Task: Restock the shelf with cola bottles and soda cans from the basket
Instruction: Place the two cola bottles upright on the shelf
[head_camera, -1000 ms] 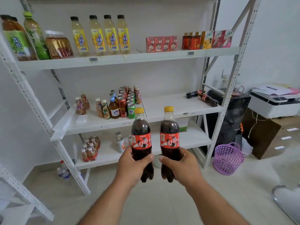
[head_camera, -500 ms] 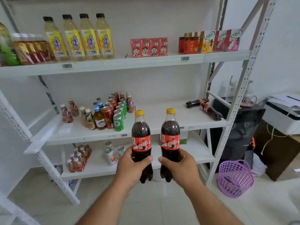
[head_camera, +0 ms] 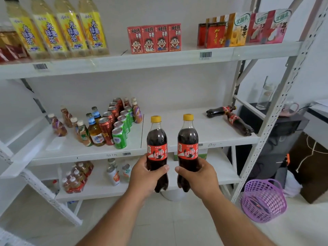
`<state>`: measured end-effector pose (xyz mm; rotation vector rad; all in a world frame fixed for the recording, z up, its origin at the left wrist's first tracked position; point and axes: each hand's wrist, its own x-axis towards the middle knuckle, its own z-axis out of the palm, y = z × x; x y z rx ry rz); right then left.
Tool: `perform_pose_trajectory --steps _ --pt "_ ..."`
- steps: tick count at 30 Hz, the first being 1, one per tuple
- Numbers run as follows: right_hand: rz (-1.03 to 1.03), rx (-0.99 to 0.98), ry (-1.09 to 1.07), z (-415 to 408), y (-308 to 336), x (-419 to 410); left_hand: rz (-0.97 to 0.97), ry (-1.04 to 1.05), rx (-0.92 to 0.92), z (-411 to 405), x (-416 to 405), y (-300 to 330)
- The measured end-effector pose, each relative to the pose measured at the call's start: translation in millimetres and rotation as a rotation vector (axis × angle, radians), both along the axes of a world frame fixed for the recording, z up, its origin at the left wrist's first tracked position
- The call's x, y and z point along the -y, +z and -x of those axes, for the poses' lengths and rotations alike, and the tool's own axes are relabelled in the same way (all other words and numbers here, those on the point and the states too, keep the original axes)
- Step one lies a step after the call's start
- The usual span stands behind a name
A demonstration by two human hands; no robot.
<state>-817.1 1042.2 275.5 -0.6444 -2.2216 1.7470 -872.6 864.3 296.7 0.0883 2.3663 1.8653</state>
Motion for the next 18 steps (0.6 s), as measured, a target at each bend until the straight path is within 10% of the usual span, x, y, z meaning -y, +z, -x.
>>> perform_pose_trajectory --steps 18 --pt "-0.063 0.072 -0.031 170 -6 -34 -0.041 -0.03 0.05 175 -40 -20"
